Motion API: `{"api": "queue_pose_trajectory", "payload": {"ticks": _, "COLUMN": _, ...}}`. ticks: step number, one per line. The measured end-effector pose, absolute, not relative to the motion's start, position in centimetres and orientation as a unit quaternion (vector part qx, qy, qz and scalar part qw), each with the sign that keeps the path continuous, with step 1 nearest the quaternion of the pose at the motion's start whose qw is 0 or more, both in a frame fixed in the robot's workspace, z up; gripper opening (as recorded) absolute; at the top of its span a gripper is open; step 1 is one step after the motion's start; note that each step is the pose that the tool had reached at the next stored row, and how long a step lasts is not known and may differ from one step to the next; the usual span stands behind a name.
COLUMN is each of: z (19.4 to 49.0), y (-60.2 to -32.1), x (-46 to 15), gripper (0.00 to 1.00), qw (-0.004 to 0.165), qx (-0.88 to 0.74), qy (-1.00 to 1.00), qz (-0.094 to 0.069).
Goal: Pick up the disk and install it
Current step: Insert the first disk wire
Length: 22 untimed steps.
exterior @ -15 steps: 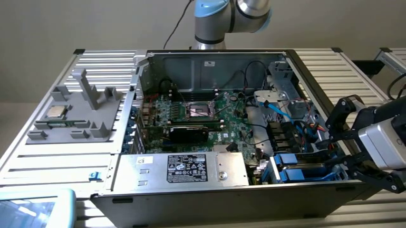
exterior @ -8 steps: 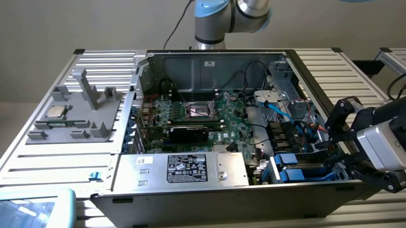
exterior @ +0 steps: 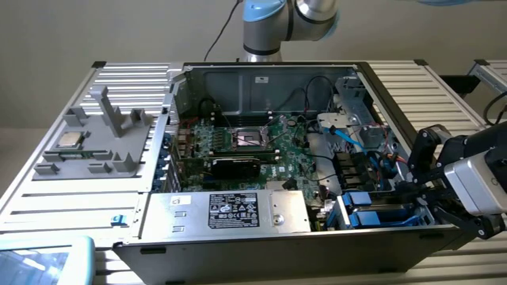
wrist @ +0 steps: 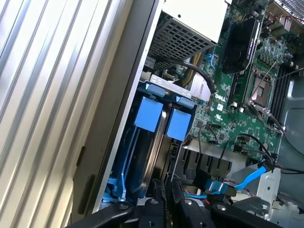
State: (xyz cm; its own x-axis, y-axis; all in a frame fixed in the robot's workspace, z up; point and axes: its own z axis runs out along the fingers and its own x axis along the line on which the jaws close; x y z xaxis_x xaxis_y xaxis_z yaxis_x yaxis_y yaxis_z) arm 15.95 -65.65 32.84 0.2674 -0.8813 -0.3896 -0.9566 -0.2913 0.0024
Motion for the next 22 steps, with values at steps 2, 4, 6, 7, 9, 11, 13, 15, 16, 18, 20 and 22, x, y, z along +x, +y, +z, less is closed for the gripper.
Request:
{"api": "queue_pose_trajectory", "payload": {"ticks": 2, "z": 33.0, "y": -65.5, "x": 15.8, "gripper": 0.16, "qw": 0.117, "qx": -0.788, "qy": 0.584, "qz": 0.158}}
{"api": "queue_pose_trajectory", "payload": {"ticks": 4, "z": 33.4, "y": -65.3, "x": 15.6, "gripper": 0.16, "qw": 0.115, "qx": -0.789, "qy": 0.584, "qz": 0.153}}
{"api": "queue_pose_trajectory", "payload": {"ticks": 6, "z": 33.6, "y": -65.2, "x": 15.5, "gripper": 0.16, "qw": 0.113, "qx": -0.79, "qy": 0.584, "qz": 0.147}}
{"api": "queue_pose_trajectory", "payload": {"ticks": 7, "z": 33.7, "y": -65.1, "x": 15.4, "gripper": 0.16, "qw": 0.112, "qx": -0.791, "qy": 0.585, "qz": 0.143}}
{"api": "queue_pose_trajectory", "payload": {"ticks": 9, "z": 33.8, "y": -64.9, "x": 15.2, "gripper": 0.16, "qw": 0.11, "qx": -0.792, "qy": 0.585, "qz": 0.134}}
{"api": "queue_pose_trajectory", "payload": {"ticks": 11, "z": 33.9, "y": -64.7, "x": 15.1, "gripper": 0.16, "qw": 0.106, "qx": -0.794, "qy": 0.585, "qz": 0.125}}
{"api": "queue_pose_trajectory", "payload": {"ticks": 13, "z": 33.9, "y": -64.6, "x": 15.1, "gripper": 0.16, "qw": 0.103, "qx": -0.795, "qy": 0.586, "qz": 0.12}}
{"api": "queue_pose_trajectory", "payload": {"ticks": 15, "z": 33.9, "y": -64.2, "x": 15.1, "gripper": 0.16, "qw": 0.096, "qx": -0.796, "qy": 0.587, "qz": 0.113}}
{"api": "queue_pose_trajectory", "payload": {"ticks": 16, "z": 33.9, "y": -64.0, "x": 15.1, "gripper": 0.16, "qw": 0.089, "qx": -0.797, "qy": 0.588, "qz": 0.108}}
{"api": "queue_pose_trajectory", "payload": {"ticks": 18, "z": 33.9, "y": -63.7, "x": 15.1, "gripper": 0.16, "qw": 0.075, "qx": -0.798, "qy": 0.59, "qz": 0.098}}
{"api": "queue_pose_trajectory", "payload": {"ticks": 20, "z": 34.0, "y": -63.3, "x": 15.0, "gripper": 0.16, "qw": 0.064, "qx": -0.799, "qy": 0.591, "qz": 0.089}}
{"api": "queue_pose_trajectory", "payload": {"ticks": 22, "z": 34.4, "y": -62.6, "x": 15.0, "gripper": 0.16, "qw": 0.062, "qx": -0.799, "qy": 0.591, "qz": 0.087}}
